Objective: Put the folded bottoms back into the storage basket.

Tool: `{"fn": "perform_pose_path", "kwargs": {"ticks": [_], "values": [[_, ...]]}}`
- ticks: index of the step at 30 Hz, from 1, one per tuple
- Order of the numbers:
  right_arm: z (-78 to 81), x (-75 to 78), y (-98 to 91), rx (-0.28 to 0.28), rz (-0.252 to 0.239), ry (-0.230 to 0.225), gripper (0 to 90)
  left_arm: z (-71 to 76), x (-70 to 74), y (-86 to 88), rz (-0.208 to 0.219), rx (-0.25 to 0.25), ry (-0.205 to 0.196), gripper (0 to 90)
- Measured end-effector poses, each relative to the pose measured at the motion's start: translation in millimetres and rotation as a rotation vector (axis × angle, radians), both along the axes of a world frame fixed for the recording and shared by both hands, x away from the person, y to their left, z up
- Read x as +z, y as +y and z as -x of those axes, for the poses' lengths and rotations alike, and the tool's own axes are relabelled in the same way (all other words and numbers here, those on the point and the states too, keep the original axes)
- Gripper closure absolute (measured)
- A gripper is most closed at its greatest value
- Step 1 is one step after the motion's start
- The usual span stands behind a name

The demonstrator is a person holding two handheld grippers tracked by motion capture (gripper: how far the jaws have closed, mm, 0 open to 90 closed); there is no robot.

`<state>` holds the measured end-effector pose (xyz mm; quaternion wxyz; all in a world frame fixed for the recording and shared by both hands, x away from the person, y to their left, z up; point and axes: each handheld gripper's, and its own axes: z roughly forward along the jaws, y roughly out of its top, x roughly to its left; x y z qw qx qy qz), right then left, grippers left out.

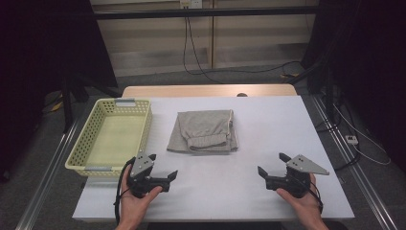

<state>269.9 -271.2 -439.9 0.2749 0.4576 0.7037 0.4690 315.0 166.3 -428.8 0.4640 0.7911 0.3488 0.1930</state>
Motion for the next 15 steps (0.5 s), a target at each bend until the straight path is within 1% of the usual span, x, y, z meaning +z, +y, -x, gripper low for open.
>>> {"fn": "perform_pose_path", "kwargs": {"ticks": [2, 4, 8, 11, 13, 15], "values": [[-0.5, -0.1, 0.4, 0.0, -0.001, 0.001, 7.9, 0.5, -0.4, -1.7, -0.004, 0.01, -0.005, 6.3], [-1.2, -0.5, 0.6, 0.001, 0.001, 0.003, 7.9, -0.7, -0.1, -2.9, 0.002, -0.003, 0.003, 6.3], [-1.2, -0.4, 0.3, -0.002, -0.002, 0.005, 7.9, -1.8, -0.9, -5.0, -0.006, -0.01, 0.011, 6.3], [-1.3, -0.6, 0.2, 0.0, 0.001, 0.006, 7.9, -2.4, -1.0, -6.8, 0.003, -0.015, 0.01, 6.3], [-1.3, -0.5, 0.2, 0.0, -0.001, 0.008, 7.9, -2.6, -1.5, -9.5, -0.008, -0.021, 0.01, 6.3], [-1.4, -0.7, 0.3, 0.0, 0.0, 0.008, 7.9, -2.8, -1.9, -10.3, -0.005, -0.027, 0.015, 6.3]]}}
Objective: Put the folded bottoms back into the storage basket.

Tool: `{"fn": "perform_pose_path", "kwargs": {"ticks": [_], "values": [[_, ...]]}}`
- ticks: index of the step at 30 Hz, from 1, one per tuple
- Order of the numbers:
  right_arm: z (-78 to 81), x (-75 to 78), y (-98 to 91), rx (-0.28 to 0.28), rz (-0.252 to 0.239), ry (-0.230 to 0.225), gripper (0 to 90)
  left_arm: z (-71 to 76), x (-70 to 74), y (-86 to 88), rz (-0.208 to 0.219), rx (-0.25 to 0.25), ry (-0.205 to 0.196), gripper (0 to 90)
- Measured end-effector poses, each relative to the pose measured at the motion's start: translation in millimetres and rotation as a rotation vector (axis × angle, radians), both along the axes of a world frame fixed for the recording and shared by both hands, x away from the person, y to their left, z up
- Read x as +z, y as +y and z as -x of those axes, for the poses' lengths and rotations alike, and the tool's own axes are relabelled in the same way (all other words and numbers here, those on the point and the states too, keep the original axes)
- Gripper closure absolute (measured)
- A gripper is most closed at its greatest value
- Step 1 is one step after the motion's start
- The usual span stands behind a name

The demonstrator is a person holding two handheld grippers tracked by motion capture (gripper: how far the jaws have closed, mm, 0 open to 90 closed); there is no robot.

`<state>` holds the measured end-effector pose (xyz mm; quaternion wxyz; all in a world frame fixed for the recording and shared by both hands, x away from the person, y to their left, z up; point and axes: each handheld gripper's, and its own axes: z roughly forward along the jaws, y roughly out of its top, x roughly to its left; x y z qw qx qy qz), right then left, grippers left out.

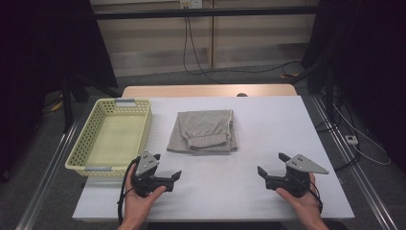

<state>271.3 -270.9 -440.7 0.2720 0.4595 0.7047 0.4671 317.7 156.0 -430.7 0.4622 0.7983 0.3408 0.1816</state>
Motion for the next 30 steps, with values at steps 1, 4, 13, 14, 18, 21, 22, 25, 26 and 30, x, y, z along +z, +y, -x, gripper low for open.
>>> {"fn": "perform_pose_path", "kwargs": {"ticks": [1, 4, 13, 14, 18, 21, 22, 25, 26, 30], "values": [[0.2, -0.1, 0.2, 0.0, 0.0, 0.0, 7.9, -0.2, 0.3, -0.4, -0.001, -0.005, 0.001, 6.3], [1.2, 0.1, 0.0, 0.003, 0.003, -0.002, 7.9, -1.0, 1.6, -0.8, -0.004, -0.008, 0.005, 6.3], [0.4, 0.3, 0.2, 0.001, 0.001, 0.004, 8.0, -6.0, 1.4, -9.0, -0.024, -0.018, 0.013, 6.3], [0.4, 0.3, 0.2, 0.0, 0.002, 0.004, 8.0, -7.1, 1.0, -9.7, -0.025, -0.025, 0.025, 6.3], [0.4, 0.3, 0.1, -0.003, 0.002, 0.005, 8.0, -10.2, 1.7, -10.7, -0.012, -0.021, 0.034, 6.1], [-0.2, -0.1, 0.3, -0.003, -0.001, 0.008, 8.0, -15.0, 2.7, -12.1, -0.021, -0.016, 0.025, 6.1], [-0.6, -0.3, 0.2, -0.002, -0.001, 0.008, 8.0, -17.0, 2.8, -12.5, -0.023, -0.017, 0.028, 6.1], [-1.1, -0.5, -0.1, -0.001, 0.0, 0.009, 8.0, -20.3, 4.9, -12.3, -0.028, -0.014, 0.023, 6.1], [-1.5, -0.6, -0.2, 0.001, 0.001, 0.01, 7.9, -20.8, 6.3, -12.0, -0.03, -0.008, 0.019, 6.1], [-2.6, -1.2, -0.1, 0.002, 0.0, 0.018, 7.8, -25.4, 10.2, -14.0, -0.013, -0.013, 0.014, 6.1]]}}
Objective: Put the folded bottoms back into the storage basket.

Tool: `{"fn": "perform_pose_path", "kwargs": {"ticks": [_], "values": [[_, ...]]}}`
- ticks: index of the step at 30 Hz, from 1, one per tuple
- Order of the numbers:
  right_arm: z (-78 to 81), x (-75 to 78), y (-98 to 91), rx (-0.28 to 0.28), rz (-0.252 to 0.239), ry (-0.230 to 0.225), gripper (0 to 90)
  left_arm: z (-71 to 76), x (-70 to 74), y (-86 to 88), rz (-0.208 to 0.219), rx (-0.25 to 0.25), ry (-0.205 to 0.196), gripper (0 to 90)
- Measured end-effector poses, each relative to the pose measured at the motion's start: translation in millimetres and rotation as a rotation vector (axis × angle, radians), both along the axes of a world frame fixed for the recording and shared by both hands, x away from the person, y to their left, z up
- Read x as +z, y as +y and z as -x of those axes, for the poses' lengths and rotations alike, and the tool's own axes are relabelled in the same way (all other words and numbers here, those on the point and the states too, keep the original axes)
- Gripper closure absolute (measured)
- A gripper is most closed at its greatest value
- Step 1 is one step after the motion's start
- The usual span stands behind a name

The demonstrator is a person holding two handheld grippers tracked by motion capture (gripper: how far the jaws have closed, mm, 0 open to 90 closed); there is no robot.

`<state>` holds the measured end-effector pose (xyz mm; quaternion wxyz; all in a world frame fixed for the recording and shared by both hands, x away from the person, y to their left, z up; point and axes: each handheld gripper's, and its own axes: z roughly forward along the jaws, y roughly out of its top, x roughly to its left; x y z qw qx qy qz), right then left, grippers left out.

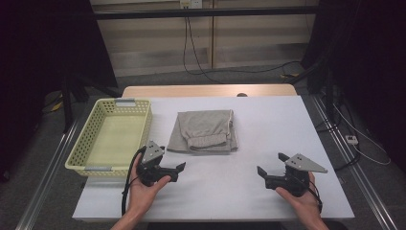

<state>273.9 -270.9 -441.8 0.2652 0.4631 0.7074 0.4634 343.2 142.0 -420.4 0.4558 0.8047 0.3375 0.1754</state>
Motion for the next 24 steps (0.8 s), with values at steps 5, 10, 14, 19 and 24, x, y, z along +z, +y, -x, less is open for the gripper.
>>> {"fn": "perform_pose_path", "kwargs": {"ticks": [5, 10, 14, 19, 24], "values": [[0.3, 0.3, -0.1, 0.008, -0.004, 0.0, 7.4, -7.1, 3.7, -10.5, -0.011, -0.018, -0.004, 6.1], [0.2, 0.2, -0.8, 0.011, -0.005, -0.001, 7.3, -13.0, 5.1, -16.7, -0.017, -0.023, 0.007, 6.1], [1.4, 0.8, -1.3, 0.011, -0.009, -0.003, 7.2, -19.7, 7.5, -20.6, -0.039, -0.03, 0.028, 5.8], [0.7, 0.6, -0.9, 0.013, -0.004, -0.003, 7.2, -28.4, 10.8, -26.0, -0.04, -0.028, 0.029, 5.7], [0.4, 0.5, -1.0, 0.013, -0.007, 0.001, 7.2, -39.4, 13.1, -32.8, -0.031, -0.034, 0.057, 6.4]]}}
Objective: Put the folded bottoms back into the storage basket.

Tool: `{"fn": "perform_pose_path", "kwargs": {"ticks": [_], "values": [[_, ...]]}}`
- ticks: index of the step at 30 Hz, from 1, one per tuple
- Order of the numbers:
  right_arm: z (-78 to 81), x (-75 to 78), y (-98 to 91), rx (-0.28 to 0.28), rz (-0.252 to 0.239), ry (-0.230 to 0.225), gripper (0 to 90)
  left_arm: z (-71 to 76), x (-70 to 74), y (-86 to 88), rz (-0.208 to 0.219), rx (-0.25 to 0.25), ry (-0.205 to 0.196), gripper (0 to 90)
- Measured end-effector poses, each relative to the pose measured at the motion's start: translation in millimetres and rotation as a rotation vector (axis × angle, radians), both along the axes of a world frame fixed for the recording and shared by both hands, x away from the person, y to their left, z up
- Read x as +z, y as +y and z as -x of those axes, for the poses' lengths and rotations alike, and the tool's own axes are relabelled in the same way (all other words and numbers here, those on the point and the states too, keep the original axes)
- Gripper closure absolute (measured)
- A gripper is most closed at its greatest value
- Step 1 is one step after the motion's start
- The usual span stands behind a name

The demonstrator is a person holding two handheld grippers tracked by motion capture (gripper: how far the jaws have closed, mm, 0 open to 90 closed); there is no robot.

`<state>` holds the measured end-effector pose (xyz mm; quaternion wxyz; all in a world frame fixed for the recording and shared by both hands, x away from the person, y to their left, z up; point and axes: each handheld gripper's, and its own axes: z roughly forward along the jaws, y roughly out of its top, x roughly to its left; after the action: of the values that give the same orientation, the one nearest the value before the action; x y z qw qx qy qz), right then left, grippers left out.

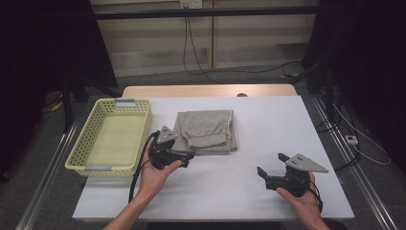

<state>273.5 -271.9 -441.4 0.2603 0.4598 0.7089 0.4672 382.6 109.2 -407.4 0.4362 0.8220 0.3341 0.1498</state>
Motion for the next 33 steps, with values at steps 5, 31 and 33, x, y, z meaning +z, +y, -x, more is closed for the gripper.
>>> {"fn": "perform_pose_path", "kwargs": {"ticks": [5, 31, 33], "values": [[0.1, 0.1, 0.2, 0.003, 0.0, 0.0, 7.2, -6.9, 10.9, -11.4, -0.009, -0.002, -0.012, 6.6], [0.4, 0.2, -0.2, 0.017, -0.004, 0.004, 7.2, -60.6, 10.5, -19.4, 0.004, 0.12, 0.089, 7.6], [0.4, 0.2, 0.1, 0.017, -0.007, 0.006, 7.2, -66.9, 10.2, -18.5, -0.024, 0.129, 0.075, 7.6]]}}
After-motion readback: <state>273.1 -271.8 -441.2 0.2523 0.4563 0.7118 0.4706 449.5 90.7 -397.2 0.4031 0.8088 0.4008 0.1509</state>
